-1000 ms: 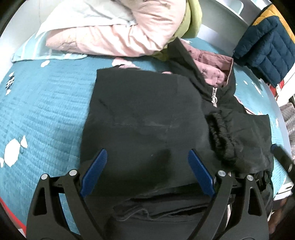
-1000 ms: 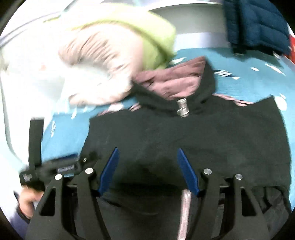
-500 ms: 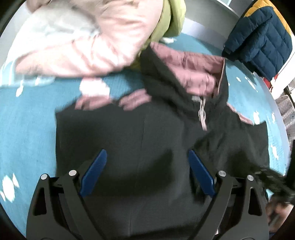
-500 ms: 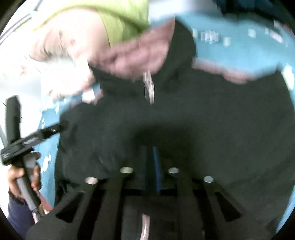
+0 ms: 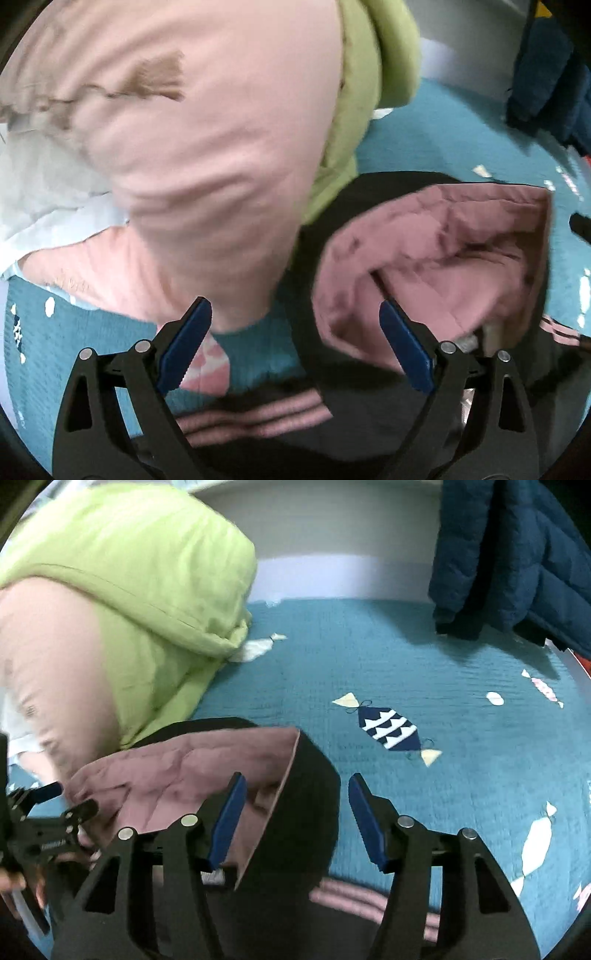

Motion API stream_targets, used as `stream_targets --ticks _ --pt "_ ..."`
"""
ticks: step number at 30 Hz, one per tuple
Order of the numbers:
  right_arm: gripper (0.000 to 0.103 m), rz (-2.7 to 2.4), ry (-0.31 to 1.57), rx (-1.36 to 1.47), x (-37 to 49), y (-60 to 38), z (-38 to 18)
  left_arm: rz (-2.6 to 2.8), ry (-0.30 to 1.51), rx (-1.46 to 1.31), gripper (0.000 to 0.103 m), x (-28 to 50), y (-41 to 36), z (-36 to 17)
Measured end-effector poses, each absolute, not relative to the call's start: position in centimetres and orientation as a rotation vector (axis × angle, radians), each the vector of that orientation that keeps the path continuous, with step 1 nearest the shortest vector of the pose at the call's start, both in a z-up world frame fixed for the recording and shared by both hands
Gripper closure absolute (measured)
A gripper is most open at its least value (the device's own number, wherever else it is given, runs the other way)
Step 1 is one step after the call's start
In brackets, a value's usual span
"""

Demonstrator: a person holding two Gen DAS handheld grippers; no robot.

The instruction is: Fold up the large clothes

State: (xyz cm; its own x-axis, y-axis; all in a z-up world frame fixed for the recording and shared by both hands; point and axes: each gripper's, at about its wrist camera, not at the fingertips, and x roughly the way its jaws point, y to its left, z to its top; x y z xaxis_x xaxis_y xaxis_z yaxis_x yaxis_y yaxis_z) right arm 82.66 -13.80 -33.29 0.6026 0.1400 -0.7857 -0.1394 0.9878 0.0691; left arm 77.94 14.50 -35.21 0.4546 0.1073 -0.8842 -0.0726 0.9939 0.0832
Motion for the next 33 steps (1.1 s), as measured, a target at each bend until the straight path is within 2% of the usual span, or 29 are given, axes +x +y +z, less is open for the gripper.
stream_targets --ticks 5,6,7,8,10,11,13,14,15,20,27,30,33 --pt "0.046 0.079 1.061 0.016 87.3 -13.7 -36.8 0.13 1.121 0.127 0.01 79.9 13.9 -36.6" --pt "0.057 0.07 1.074 0.027 87.7 -14.0 -37.3 0.128 1.124 0.154 0.011 80.0 13.6 -36.7" --pt "0.093 0.078 1.07 0.038 87.8 -14.4 -37.6 0.125 1.105 0.169 0.015 79.8 13.5 -36.7" --pt "0.096 0.102 1.067 0.063 87.6 -14.6 -37.4 0.136 1.089 0.181 0.026 79.6 13.6 -36.5" --pt "0.097 0.149 1.017 0.078 86.5 -15.0 -36.5 0.15 1.071 0.193 0.057 79.1 14.0 -36.0" --pt "0.097 0.161 0.999 0.064 85.9 -15.0 -36.0 0.137 1.065 0.172 0.063 78.7 14.6 -35.7" --pt "0.097 0.186 0.976 0.08 84.3 -15.6 -35.0 0.123 1.077 0.145 0.082 78.0 15.1 -35.4" --pt "0.097 0.195 0.965 0.088 83.5 -15.8 -34.4 0.1 1.091 0.122 0.087 77.4 15.2 -35.2" --pt "0.097 0.2 0.953 0.084 82.7 -15.7 -33.7 0.082 1.094 0.117 0.097 76.9 15.1 -35.0" --pt "0.097 0.234 0.899 0.069 77.2 -16.1 -30.3 -0.003 0.971 0.117 0.097 71.5 13.8 -31.4" --pt "0.097 0.311 0.87 0.129 65.7 -19.4 -27.2 -0.103 0.84 0.066 0.096 58.1 15.6 -26.3" --pt "0.097 0.335 0.881 0.14 60.4 -19.7 -27.6 -0.128 0.826 0.083 0.095 52.1 14.7 -26.7" --pt "0.094 0.309 0.918 0.131 56.0 -19.9 -30.8 -0.116 0.895 0.067 0.093 48.1 14.0 -30.0"
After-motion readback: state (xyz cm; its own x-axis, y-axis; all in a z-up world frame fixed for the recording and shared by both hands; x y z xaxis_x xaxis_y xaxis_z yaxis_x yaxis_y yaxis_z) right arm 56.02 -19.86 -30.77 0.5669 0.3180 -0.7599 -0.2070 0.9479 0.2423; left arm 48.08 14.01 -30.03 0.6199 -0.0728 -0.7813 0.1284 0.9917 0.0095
